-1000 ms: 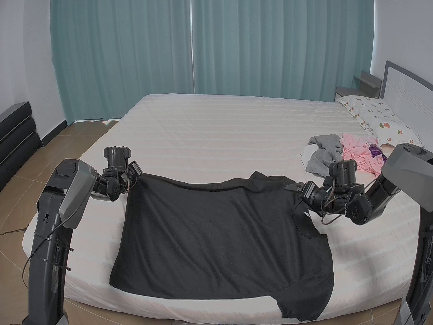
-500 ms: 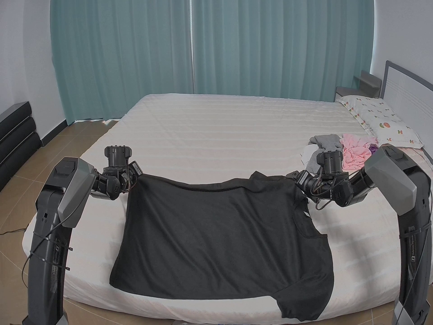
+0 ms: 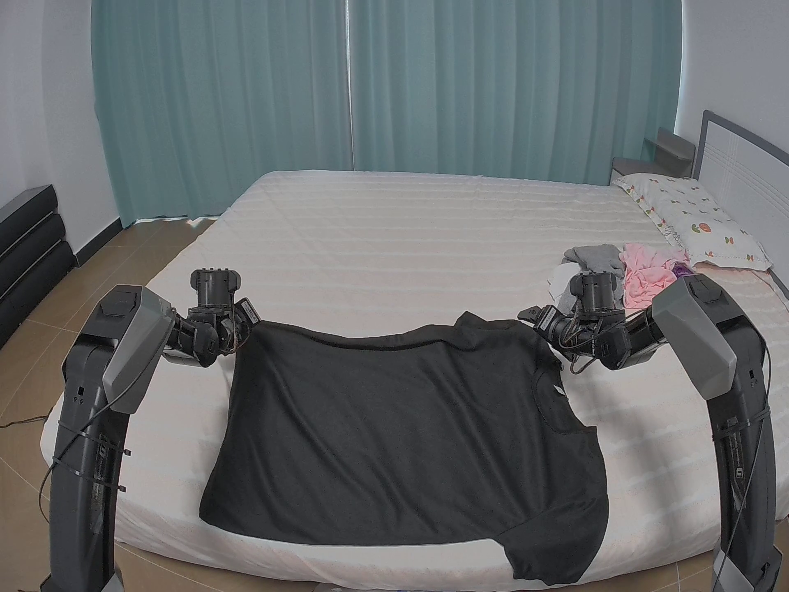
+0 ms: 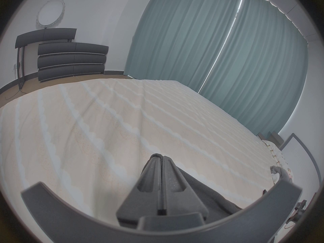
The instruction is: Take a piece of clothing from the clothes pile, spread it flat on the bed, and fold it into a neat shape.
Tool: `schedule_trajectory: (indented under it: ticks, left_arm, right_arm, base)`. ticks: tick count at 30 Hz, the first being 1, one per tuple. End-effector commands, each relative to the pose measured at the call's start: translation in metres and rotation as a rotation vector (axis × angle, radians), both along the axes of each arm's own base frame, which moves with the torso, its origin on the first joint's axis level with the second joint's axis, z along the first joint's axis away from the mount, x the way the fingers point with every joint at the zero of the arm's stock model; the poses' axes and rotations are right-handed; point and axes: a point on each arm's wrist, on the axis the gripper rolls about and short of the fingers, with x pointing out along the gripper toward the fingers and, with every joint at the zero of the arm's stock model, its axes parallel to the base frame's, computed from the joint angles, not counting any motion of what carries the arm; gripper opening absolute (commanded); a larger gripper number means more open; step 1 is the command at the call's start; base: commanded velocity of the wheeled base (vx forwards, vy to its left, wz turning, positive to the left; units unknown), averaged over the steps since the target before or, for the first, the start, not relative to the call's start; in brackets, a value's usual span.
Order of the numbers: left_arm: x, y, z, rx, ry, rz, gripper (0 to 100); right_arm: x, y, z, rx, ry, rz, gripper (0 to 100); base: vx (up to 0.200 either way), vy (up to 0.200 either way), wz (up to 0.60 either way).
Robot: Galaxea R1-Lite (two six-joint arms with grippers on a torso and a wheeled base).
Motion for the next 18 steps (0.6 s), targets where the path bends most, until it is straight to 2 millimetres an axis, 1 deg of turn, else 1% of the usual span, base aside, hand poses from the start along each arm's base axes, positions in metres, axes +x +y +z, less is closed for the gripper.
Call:
schedule_trajectory:
  ticks: [1, 2, 8, 10, 12, 13, 17, 18]
  left_arm:
    - [0.0, 0.0, -0.001, 0.001, 0.002, 0.0, 0]
    - [0.0, 0.0, -0.001, 0.001, 0.002, 0.0, 0]
    - [0.0, 0.0, -0.001, 0.0, 0.0, 0.0, 0]
    - [0.0, 0.0, -0.001, 0.0, 0.0, 0.0, 0]
    - [0.0, 0.0, -0.001, 0.0, 0.0, 0.0, 0]
    - [0.0, 0.0, -0.001, 0.0, 0.0, 0.0, 0]
    - [0.0, 0.0, -0.003, 0.0, 0.005, 0.0, 0]
    - [0.0, 0.0, -0.003, -0.001, 0.005, -0.001, 0]
  right_arm:
    - [0.005, 0.0, -0.001, -0.005, -0.016, 0.004, 100]
    - [0.006, 0.0, 0.0, -0.008, -0.024, 0.005, 100]
    - [0.013, -0.003, -0.008, -0.028, -0.035, 0.004, 100]
    - [0.015, -0.003, -0.012, -0.042, -0.039, -0.005, 100]
    - [0.021, -0.002, -0.024, -0.073, -0.045, -0.024, 100]
    - [0.022, -0.002, -0.026, -0.079, -0.047, -0.029, 100]
    - [0.024, 0.001, -0.029, -0.081, -0.049, -0.036, 100]
    - [0.023, 0.002, -0.031, -0.082, -0.044, -0.032, 0]
  base:
    - [0.0, 0.0, 0.0]
    - [0.0, 0.0, 0.0]
    - [0.0, 0.0, 0.0]
    - [0.0, 0.0, 0.0]
    - [0.0, 0.0, 0.0]
    - [0.0, 0.0, 0.0]
    - [0.0, 0.0, 0.0]
    - [0.0, 0.0, 0.0]
